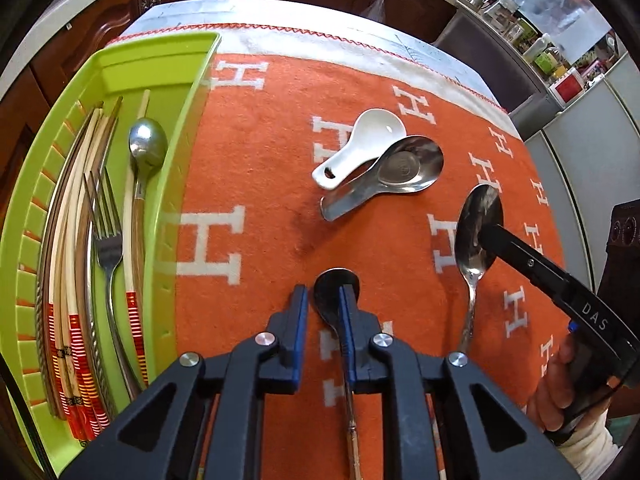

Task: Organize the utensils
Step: 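Grasp a small metal spoon with the left tool while the right tool grasps a metal spoon, then carry both spoons into the tray and open both tools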

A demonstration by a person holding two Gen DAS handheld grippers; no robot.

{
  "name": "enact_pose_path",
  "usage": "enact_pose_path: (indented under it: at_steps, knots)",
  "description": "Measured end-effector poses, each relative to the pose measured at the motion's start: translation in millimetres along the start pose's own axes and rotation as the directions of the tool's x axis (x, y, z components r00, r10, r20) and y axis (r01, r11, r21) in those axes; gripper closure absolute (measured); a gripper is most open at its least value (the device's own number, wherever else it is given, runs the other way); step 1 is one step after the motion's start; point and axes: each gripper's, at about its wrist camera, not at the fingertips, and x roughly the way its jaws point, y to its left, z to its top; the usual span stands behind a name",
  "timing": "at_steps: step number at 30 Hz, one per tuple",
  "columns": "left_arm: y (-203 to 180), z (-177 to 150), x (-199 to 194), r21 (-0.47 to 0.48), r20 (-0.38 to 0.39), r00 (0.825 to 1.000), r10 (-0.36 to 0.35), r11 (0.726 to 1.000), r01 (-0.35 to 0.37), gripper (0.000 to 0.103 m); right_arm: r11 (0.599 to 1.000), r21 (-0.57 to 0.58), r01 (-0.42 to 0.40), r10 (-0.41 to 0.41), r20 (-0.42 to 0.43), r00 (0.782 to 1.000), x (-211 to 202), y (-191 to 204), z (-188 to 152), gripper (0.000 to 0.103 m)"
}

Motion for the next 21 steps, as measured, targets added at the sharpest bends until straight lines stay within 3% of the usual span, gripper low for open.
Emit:
enact_pose_path:
  at_steps: [8, 16, 18, 21]
  knots:
    - [-9.8, -1.5, 2.0, 0.056, 0.028, 0.999, 0.016, 0.998, -0.018, 0.086, 1.0, -0.005, -0.009, 0.009, -0.012, 1.0, 2.4, 0.9, -3.8, 0.102]
    - [-21.5, -6.1, 8.3, 0.108, 0.112, 0.994, -0.017, 0.994, 0.005, 0.086, 1.0, -0.017, -0.012, 0.011, -0.032, 0.999, 6.3, 5.4, -11.7, 0.102]
    - [-26.7, -8.9, 10.5, 0.124, 0.113, 0.993, -0.018, 0.992, 0.004, 0.098, 1.0, -0.017, -0.015, 0.014, -0.033, 0.999, 6.0, 6.3, -12.8, 0.102]
    - [-29.0, -11.5, 10.8, 0.108, 0.106, 0.993, -0.047, 0.993, 0.036, 0.102, 1.0, -0.013, -0.021, 0.02, -0.034, 0.999, 4.6, 7.1, -12.6, 0.102]
